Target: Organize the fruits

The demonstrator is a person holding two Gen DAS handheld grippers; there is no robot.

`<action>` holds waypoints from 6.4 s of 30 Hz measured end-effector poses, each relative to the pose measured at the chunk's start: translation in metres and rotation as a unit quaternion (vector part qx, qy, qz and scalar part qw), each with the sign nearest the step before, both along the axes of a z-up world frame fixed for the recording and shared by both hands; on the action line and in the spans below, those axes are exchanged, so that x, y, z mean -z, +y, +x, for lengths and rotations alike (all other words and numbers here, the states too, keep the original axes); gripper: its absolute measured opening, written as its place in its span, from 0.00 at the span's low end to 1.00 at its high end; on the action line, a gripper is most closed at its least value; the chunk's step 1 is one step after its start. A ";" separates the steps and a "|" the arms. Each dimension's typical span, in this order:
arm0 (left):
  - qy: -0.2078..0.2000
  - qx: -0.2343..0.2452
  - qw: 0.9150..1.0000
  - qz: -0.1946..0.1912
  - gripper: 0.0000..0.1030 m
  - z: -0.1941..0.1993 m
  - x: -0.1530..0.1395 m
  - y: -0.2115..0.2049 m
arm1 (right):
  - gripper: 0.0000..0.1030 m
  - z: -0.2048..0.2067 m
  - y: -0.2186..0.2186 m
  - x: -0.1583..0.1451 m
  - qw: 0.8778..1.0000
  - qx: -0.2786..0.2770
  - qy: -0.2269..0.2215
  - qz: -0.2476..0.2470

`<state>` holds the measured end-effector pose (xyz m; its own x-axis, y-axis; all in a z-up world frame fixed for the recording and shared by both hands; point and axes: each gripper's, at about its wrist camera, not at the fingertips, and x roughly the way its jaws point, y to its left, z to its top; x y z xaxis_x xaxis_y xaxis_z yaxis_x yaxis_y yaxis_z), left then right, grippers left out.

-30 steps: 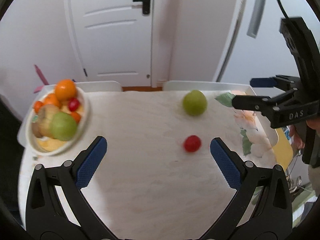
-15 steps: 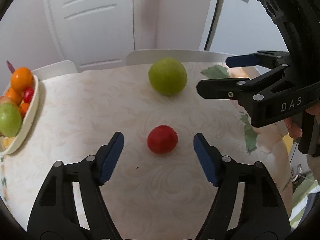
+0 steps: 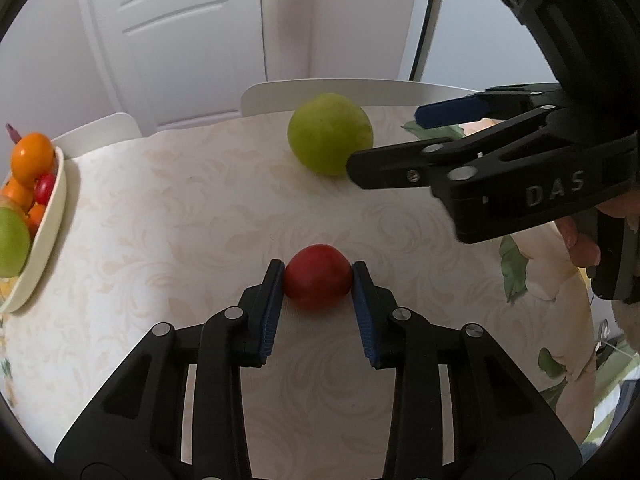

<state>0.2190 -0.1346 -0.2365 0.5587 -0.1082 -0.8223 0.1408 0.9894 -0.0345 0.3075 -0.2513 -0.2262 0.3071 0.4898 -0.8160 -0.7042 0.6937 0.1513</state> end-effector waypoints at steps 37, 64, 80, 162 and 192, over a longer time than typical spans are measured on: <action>-0.022 -0.053 0.998 0.004 0.37 -0.032 -0.027 0.031 | 0.50 0.001 0.037 0.000 1.000 -0.018 -0.006 0.003; -0.085 -0.100 0.991 0.018 0.37 -0.095 -0.136 0.173 | 0.50 -0.092 0.106 -0.104 0.999 0.001 -0.003 0.048; -0.071 -0.072 0.995 0.023 0.37 -0.072 -0.108 0.282 | 0.50 -0.104 0.192 -0.097 0.997 0.059 0.006 0.049; -0.131 -0.057 0.990 0.016 1.00 -0.092 -0.168 0.312 | 0.95 -0.108 0.207 -0.142 0.983 0.175 -0.036 0.050; -0.199 -0.077 0.977 0.020 1.00 -0.174 -0.239 0.201 | 1.00 -0.244 0.072 -0.204 0.937 0.317 -0.145 -0.011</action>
<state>0.0450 0.0660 0.0029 0.8417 0.0307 -0.5390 -0.0158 0.9994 0.0323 0.0632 -0.1793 -0.0225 0.7404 0.1181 -0.6617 -0.1594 0.9872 -0.0021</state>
